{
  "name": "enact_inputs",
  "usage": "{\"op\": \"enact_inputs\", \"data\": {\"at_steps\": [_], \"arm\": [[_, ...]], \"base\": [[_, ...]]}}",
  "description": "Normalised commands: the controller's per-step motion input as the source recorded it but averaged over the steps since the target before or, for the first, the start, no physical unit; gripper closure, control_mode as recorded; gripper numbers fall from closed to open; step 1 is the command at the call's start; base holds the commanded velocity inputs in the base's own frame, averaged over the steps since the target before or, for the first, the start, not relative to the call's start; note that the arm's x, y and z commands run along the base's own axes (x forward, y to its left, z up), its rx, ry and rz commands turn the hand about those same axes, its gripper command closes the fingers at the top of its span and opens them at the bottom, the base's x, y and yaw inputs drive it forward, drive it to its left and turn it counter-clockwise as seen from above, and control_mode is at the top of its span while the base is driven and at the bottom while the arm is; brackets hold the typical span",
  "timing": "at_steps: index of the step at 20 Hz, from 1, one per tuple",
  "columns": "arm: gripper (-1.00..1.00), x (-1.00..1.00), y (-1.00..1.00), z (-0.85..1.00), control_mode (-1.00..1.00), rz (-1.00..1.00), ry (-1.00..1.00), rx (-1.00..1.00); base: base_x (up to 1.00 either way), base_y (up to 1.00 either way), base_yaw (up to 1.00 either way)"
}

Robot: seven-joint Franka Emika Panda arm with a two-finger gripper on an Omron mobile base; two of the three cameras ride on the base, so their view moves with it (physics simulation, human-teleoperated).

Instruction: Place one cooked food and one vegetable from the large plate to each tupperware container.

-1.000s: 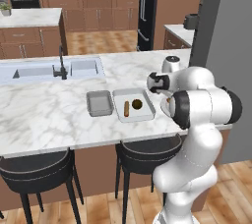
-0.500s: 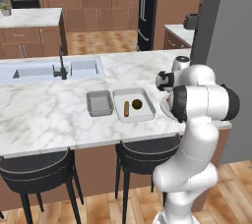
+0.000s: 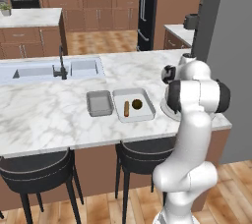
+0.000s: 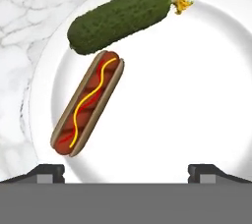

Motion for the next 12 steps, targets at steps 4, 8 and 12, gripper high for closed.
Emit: {"op": "enact_inputs", "data": {"at_steps": [4, 8, 12], "arm": [[-1.0, 0.18, -0.07, -0.39, -1.0, 0.0, 0.0, 0.0], [-1.0, 0.34, 0.0, -0.44, -1.0, 0.0, 0.0, 0.0], [-1.0, 0.36, -0.08, -0.35, -1.0, 0.0, 0.0, 0.0]], "base": [[0.0, 0.0, 0.0], [0.0, 0.0, 0.0], [0.0, 0.0, 0.0]]}}
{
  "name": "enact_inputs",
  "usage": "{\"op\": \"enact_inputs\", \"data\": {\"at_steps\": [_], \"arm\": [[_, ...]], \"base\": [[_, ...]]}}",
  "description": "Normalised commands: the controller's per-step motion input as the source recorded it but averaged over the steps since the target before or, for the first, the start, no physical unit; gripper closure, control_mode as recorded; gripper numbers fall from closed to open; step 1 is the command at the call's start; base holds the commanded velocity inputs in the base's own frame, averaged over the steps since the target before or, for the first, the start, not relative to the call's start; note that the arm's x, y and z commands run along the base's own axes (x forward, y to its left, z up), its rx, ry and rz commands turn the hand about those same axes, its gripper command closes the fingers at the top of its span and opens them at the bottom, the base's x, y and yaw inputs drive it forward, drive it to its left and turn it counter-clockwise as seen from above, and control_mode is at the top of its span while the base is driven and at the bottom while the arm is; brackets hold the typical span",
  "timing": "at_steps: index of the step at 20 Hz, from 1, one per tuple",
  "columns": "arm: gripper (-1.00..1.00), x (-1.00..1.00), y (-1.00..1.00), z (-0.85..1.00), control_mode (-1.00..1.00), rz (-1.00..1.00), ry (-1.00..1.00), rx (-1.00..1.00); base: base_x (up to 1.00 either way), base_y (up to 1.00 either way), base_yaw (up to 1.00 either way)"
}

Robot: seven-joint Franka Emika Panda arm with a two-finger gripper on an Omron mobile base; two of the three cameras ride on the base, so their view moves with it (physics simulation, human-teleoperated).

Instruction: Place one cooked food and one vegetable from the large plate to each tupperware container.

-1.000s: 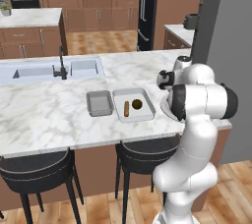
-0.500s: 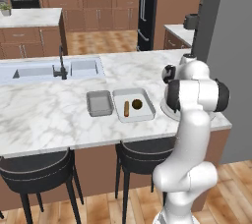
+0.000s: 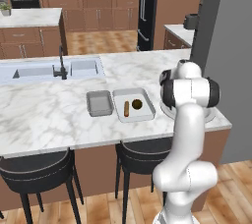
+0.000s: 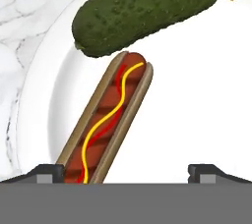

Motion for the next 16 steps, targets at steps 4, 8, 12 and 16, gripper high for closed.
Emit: {"op": "enact_inputs", "data": {"at_steps": [4, 8, 12, 16], "arm": [[-1.0, 0.36, -0.15, -0.29, -1.0, 0.0, 0.02, 0.0], [-1.0, 0.18, -0.05, -0.27, -1.0, 0.0, 0.0, 0.0], [-1.0, 0.11, 0.0, -0.3, -1.0, 0.0, 0.0, 0.0], [1.0, 0.09, 0.0, -0.26, -1.0, 0.0, 0.0, 0.0]], "base": [[0.0, 0.0, 0.0], [0.0, 0.0, 0.0], [0.0, 0.0, 0.0], [0.0, 0.0, 0.0]]}}
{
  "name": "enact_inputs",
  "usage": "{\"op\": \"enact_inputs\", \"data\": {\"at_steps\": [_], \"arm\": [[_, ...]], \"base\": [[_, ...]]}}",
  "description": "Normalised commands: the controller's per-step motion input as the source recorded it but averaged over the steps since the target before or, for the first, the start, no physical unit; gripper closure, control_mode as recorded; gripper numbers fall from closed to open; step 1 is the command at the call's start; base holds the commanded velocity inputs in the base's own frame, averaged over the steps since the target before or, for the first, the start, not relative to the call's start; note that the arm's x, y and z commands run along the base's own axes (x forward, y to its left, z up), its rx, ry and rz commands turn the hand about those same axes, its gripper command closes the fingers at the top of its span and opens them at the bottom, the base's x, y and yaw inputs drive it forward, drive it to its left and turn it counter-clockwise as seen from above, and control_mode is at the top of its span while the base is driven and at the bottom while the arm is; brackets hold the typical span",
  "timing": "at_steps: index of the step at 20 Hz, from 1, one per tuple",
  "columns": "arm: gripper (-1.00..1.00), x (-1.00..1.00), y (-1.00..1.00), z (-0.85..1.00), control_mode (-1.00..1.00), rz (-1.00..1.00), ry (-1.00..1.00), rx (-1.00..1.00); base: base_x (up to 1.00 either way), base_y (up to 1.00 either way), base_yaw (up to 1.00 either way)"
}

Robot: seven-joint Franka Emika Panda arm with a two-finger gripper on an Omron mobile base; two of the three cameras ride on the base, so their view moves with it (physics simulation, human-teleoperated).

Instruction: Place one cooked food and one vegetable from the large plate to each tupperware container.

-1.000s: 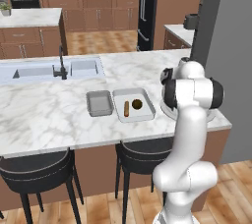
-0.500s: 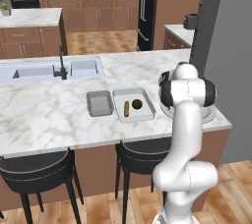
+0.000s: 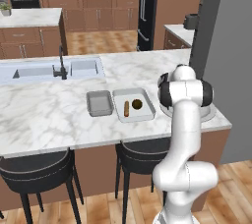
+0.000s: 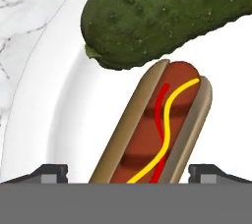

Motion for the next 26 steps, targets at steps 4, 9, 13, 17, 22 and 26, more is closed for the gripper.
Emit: {"op": "enact_inputs", "data": {"at_steps": [4, 9, 13, 17, 22, 26], "arm": [[1.0, 0.04, 0.0, -0.26, -1.0, 0.0, 0.0, 0.0], [1.0, 0.0, 0.0, -0.26, -1.0, -0.03, 0.0, 0.0], [1.0, -0.6, 0.0, 0.36, -1.0, -0.14, -0.09, 0.03], [1.0, -0.83, 0.22, 0.98, -1.0, -0.13, 0.0, 0.14], [1.0, -0.63, 0.58, 0.93, -1.0, 0.1, 0.0, 0.15], [1.0, -0.15, 0.93, 0.75, -1.0, 0.31, -0.01, -0.03]], "base": [[0.0, 0.0, 0.0], [0.0, 0.0, 0.0], [0.0, 0.0, 0.0], [0.0, 0.0, 0.0], [0.0, 0.0, 0.0], [0.0, 0.0, 0.0]]}}
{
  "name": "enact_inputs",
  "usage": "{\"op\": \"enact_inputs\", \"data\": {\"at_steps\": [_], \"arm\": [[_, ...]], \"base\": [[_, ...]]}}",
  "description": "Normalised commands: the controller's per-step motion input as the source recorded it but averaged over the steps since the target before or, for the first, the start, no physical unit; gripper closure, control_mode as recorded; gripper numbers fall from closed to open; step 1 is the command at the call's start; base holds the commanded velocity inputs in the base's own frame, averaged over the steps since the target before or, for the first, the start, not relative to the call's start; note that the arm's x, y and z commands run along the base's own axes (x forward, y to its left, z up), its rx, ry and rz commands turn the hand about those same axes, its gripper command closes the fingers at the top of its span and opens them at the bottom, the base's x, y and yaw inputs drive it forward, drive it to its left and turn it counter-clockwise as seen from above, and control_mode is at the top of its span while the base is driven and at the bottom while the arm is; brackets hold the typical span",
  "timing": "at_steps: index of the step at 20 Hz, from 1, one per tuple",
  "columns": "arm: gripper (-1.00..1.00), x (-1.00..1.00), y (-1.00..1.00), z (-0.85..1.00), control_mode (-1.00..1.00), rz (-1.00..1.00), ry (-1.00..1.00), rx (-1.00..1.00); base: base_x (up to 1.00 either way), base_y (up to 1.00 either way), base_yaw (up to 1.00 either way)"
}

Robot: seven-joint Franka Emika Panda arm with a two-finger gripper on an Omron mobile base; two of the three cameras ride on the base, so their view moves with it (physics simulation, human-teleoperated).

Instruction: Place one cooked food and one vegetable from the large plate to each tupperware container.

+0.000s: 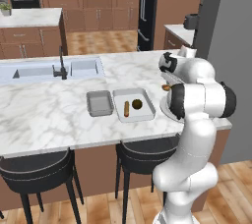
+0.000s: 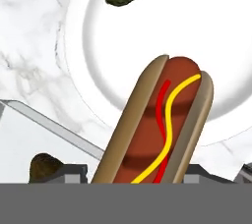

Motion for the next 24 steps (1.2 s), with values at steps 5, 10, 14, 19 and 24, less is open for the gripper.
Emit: {"op": "enact_inputs", "data": {"at_steps": [5, 10, 14, 19, 24], "arm": [[1.0, 0.09, 1.0, 0.45, -1.0, 0.43, 0.0, -0.12], [1.0, 0.42, 1.0, 0.08, -1.0, 0.44, 0.01, -0.07], [1.0, 0.56, 1.0, 0.0, -1.0, 0.51, 0.01, 0.0], [1.0, 0.49, 1.0, -0.01, -1.0, 0.48, 0.0, -0.01], [1.0, 0.53, 1.0, -0.17, -1.0, 0.38, -0.02, -0.01]], "base": [[0.0, 0.0, 0.0], [0.0, 0.0, 0.0], [0.0, 0.0, 0.0], [0.0, 0.0, 0.0], [0.0, 0.0, 0.0]]}}
